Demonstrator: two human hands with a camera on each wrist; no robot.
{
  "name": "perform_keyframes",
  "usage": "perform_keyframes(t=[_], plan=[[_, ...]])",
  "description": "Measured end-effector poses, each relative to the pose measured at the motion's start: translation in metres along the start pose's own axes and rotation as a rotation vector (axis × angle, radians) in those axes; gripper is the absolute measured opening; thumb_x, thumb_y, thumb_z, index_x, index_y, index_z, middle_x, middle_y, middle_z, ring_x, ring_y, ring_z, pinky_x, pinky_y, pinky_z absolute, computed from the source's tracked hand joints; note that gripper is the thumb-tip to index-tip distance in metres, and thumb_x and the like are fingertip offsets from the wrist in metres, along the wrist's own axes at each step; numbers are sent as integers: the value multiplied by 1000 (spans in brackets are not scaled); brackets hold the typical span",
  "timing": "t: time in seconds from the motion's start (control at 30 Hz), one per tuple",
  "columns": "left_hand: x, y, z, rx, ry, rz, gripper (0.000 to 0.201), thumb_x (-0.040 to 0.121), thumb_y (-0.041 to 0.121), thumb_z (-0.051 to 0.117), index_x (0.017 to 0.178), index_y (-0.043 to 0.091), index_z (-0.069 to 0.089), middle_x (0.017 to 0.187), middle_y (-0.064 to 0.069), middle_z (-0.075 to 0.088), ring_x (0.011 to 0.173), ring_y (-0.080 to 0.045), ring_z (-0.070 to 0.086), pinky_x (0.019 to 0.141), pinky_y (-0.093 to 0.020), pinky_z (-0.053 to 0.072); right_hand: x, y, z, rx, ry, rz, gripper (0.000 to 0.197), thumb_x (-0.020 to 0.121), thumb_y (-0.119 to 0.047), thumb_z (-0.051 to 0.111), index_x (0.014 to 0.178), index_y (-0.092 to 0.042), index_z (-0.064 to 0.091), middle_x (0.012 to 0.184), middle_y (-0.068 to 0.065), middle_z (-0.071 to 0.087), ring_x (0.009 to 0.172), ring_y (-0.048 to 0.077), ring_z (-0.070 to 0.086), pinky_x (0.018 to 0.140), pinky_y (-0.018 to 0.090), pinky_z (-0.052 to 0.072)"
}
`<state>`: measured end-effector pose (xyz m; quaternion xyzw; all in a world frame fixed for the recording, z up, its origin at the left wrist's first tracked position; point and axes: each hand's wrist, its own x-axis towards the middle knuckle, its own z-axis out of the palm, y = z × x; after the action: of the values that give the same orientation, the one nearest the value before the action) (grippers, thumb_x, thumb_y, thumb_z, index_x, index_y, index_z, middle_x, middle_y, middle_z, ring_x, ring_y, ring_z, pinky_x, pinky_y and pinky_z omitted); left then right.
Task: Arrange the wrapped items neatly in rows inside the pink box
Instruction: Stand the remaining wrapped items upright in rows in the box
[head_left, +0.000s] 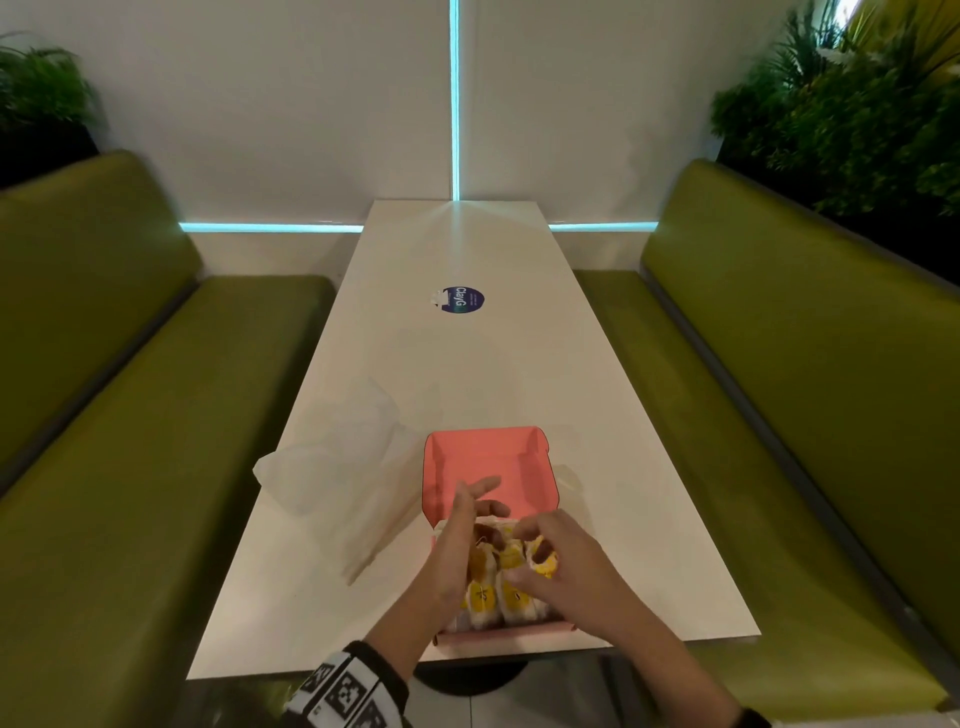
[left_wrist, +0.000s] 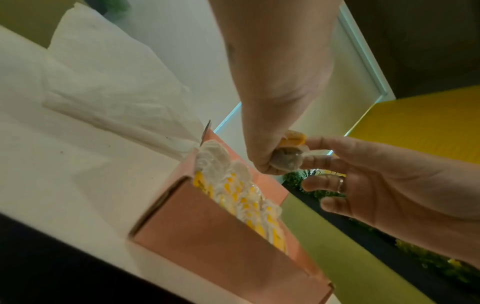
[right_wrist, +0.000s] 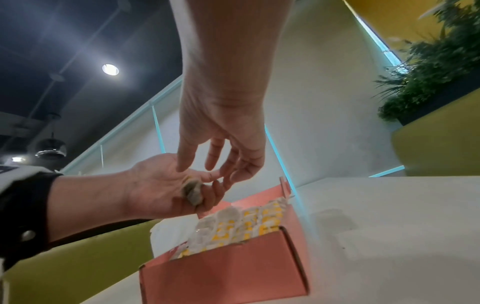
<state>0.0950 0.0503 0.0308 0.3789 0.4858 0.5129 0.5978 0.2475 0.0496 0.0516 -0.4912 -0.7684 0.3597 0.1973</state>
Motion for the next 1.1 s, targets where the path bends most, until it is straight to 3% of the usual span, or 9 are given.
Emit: perform_keyframes(t=[0.13,0.23,0.33,0.5,0.6,0.7,0.83,0.97,1.1], plan=[[-3,10,5,-248,-37,-66,65,85,61,22,125,21,53,106,-14,55,83,-22,57,58,-29,51,6,-11,5,-12,-8,-43,29,78,-28,74,102,-33,59,104,-14,44,85,2,52,71,3,40],[-4,13,1,-265,-63,-63,60,89,59,21,123,23,55,111,-15,55,89,-26,56,66,-35,52,10,-13,4,44,64,-57,22,76,-23,76,80,-35,58,93,-16,47,75,3,54,67,4,41],[-6,14,-6,-189,-87,-57,50,95,47,24,119,17,57,106,-11,60,91,-22,61,69,-31,53,12,-13,1,137,134,-39,18,78,-15,73,78,-26,59,87,-14,54,76,-5,55,66,6,43],[-18,15,-16,46,-123,63,17,85,19,58,100,11,64,86,1,69,79,-13,64,70,-27,50,14,-14,-5,366,186,68,7,82,-18,68,82,-23,63,81,-7,65,79,14,60,75,31,51],[-20,13,-19,165,-67,117,9,91,10,57,96,11,65,80,4,69,75,-12,64,69,-27,51,13,-16,-8,376,128,45,25,79,-27,72,97,-35,56,97,-14,61,85,11,59,74,24,51],[-21,14,-19,169,-44,127,8,91,14,58,93,9,65,76,1,68,72,-13,63,66,-26,50,14,-17,-13,259,137,-51,46,73,-26,77,104,-45,48,110,-20,51,84,5,58,66,16,48],[-22,17,-18,195,-56,138,14,88,21,60,91,8,65,75,1,69,71,-13,64,63,-25,51,17,-20,-14,123,181,-155,24,77,-23,75,84,-40,59,104,-14,50,82,1,56,65,9,43],[-24,20,-20,240,-62,154,24,79,34,64,86,11,66,74,-1,68,70,-14,63,62,-24,51,18,-24,-15,80,198,-173,8,82,-18,71,82,-26,69,93,-14,56,84,0,56,67,7,43],[-25,21,-24,296,-47,131,14,81,25,69,90,15,66,77,3,67,65,-10,59,60,-21,49,20,-26,-26,17,180,-181,4,82,-13,70,80,-12,74,85,-12,57,78,2,58,67,5,42]])
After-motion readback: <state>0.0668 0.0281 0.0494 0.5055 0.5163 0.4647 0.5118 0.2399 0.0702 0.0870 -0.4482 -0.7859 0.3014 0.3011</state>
